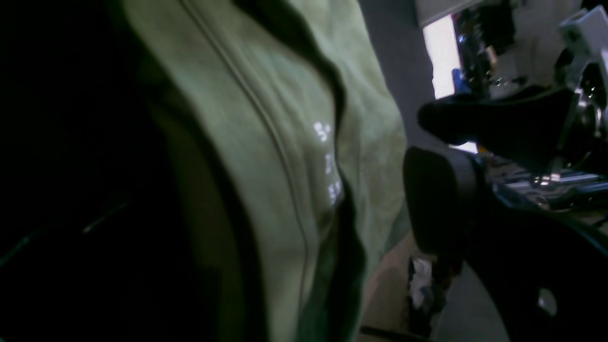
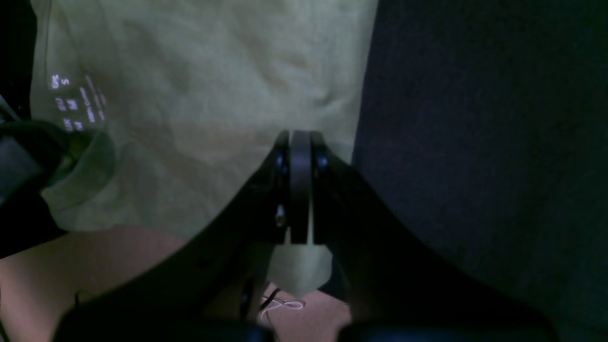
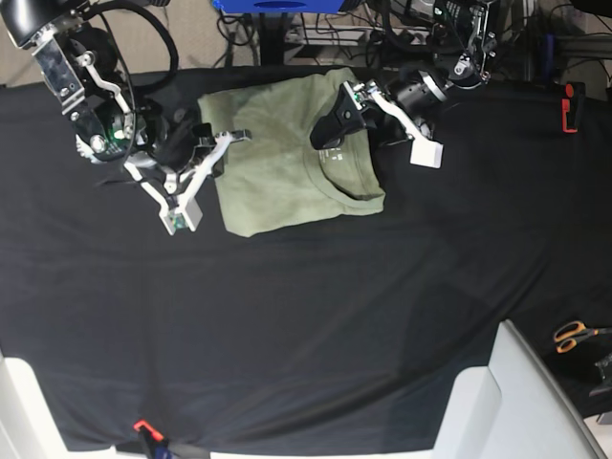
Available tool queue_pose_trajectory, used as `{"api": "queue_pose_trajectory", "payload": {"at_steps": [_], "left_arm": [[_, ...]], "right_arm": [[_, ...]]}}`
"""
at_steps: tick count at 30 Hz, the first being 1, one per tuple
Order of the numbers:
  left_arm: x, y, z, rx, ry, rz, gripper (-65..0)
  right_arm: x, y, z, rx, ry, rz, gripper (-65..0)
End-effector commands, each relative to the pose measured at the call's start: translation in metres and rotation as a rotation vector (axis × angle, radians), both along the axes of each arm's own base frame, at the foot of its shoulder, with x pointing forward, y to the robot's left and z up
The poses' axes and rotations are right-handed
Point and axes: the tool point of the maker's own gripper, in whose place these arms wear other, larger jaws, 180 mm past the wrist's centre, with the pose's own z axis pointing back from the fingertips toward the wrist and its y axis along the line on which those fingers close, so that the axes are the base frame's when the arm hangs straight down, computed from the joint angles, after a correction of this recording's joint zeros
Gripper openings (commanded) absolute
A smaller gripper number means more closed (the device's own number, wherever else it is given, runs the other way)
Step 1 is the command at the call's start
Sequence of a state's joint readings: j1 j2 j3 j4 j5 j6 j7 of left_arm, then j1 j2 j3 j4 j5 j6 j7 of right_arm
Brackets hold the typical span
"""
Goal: Fold the T-shirt properly
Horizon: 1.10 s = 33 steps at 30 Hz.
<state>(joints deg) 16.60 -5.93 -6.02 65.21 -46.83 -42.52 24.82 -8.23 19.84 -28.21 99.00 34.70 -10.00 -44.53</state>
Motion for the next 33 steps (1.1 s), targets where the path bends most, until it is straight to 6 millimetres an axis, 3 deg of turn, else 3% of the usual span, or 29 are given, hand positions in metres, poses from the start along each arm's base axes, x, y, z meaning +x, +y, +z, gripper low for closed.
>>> {"api": "queue_pose_trajectory", "payload": {"at_steps": [1,2,3,5,9,12,15,17,23,29,33], "left_arm": [[-0.018,0.000,-0.021,0.054,0.092,-0.036,0.0],[-0.017,0.000,-0.020,0.053,0.091,-0.035,-0.7],[-0.017,0.000,-0.020,0.053,0.091,-0.035,-7.4],[-0.012,0.000,-0.019,0.054,0.081,-0.034,-24.2],[0.000,-0.003,-0.012,0.054,0.054,-0.048,-64.2],[0.006,0.004,-0.009,0.074,0.045,-0.035,-65.0],[0.017,0.024,-0.008,0.156,0.060,-0.004,-65.0],[0.023,0.026,-0.001,0.201,0.046,-0.070,-65.0],[0.044,0.039,0.009,0.415,0.022,-0.415,-65.0],[0.047,0.032,-0.005,0.743,-0.076,-0.839,-65.0],[0.063,0.032,-0.011,0.981,-0.180,-1.052,-65.0]], "right_arm": [[0.007,0.000,0.008,0.013,-0.032,-0.002,-65.0],[0.006,0.000,0.007,0.013,-0.031,-0.002,-65.0],[0.006,0.000,0.007,0.013,-0.031,-0.002,-65.0],[0.005,-0.003,0.006,0.011,-0.027,-0.014,-65.0],[0.014,-0.037,0.009,0.020,-0.067,-0.169,-65.0],[0.015,-0.055,0.009,0.018,-0.098,-0.245,-65.0],[0.016,-0.061,0.008,0.010,-0.102,-0.260,-65.0],[0.016,-0.063,0.008,0.009,-0.103,-0.264,-65.0],[0.017,-0.060,0.009,0.011,-0.104,-0.257,-65.0],[0.017,-0.059,0.009,0.017,-0.102,-0.258,-65.0],[0.015,-0.059,0.008,0.018,-0.098,-0.259,-65.0]]}}
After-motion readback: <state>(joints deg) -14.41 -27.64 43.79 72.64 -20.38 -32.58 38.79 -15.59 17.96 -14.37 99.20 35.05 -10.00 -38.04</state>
